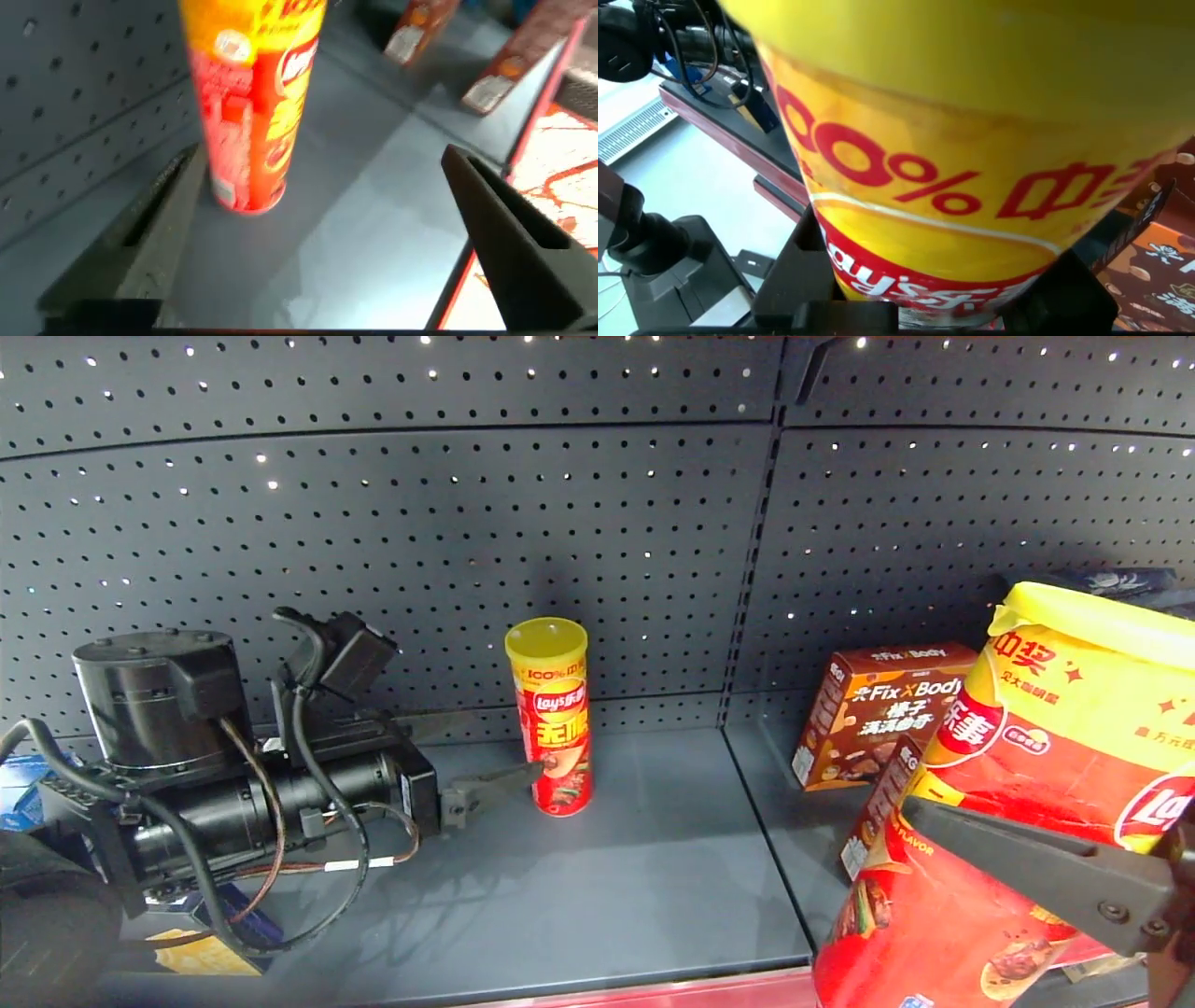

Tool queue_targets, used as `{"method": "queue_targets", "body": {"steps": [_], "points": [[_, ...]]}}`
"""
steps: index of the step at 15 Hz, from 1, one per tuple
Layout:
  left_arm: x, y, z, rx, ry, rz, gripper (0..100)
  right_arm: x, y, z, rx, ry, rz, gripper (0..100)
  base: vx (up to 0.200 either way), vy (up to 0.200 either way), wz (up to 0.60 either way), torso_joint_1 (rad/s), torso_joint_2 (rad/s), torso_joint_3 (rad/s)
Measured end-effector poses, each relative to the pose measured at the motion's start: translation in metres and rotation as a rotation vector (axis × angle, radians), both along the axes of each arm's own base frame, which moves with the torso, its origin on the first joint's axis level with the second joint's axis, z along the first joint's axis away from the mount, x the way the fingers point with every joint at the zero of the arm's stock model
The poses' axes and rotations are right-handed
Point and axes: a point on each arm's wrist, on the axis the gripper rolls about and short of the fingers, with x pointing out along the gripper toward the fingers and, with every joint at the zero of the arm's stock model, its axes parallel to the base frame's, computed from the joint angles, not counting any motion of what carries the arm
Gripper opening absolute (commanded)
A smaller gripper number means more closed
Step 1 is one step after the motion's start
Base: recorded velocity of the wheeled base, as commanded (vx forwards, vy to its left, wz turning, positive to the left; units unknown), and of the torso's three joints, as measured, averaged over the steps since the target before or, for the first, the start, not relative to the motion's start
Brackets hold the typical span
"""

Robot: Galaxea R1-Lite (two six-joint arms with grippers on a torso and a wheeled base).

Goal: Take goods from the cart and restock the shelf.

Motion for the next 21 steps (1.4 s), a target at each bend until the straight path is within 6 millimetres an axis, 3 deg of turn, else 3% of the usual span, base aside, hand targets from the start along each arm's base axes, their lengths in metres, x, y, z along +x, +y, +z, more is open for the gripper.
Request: {"method": "queue_targets", "body": {"steps": [3, 13, 21], "points": [[0.005, 0.0, -0.002, -0.016, -0.003, -0.044, 100, 0.0, 0.0, 0.0, 0.0, 0.001, 0.002, 0, 0.0, 0.0, 0.0, 0.0, 0.0, 0.0], [0.052, -0.017, -0.011, -0.037, -0.028, -0.092, 100, 0.001, 0.003, 0.003, 0.018, -0.008, 0.026, 0, 0.0, 0.0, 0.0, 0.0, 0.0, 0.0], [0.068, -0.013, -0.017, -0.027, -0.027, -0.049, 100, 0.004, 0.001, 0.003, 0.019, -0.009, 0.009, 0, 0.0, 0.0, 0.0, 0.0, 0.0, 0.0]]}}
